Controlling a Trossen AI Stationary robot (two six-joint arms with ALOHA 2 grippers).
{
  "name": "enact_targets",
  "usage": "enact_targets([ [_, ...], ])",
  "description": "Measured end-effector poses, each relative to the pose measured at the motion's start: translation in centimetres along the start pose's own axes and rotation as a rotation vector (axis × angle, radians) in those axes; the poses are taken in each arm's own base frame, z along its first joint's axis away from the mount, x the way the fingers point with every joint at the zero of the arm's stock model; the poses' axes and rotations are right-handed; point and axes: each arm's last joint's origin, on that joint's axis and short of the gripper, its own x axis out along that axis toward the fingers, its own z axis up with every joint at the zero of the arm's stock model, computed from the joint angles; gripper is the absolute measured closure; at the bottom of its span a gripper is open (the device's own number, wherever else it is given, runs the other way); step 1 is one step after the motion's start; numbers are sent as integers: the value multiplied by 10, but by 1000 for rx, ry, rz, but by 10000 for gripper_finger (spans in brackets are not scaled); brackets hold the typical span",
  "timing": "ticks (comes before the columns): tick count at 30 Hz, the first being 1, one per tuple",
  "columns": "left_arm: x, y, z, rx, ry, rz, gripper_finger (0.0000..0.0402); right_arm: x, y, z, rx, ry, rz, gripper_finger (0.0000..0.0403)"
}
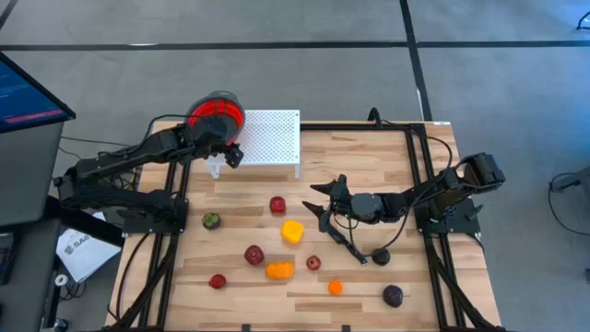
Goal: Pick & Place Fruit
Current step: Put the red strainer bowl on the shelf
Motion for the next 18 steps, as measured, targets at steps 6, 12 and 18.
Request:
enact_targets([
  [6,17,-4,-10,23,-6,20,141,0,0,0,1,-2,1,117],
  [12,17,-5,-9,36,-37,7,164,0,0,0,2,-3,1,117],
  [18,13,-4,-9,34,-55,-4,240,0,0,1,5,-6,0,117],
])
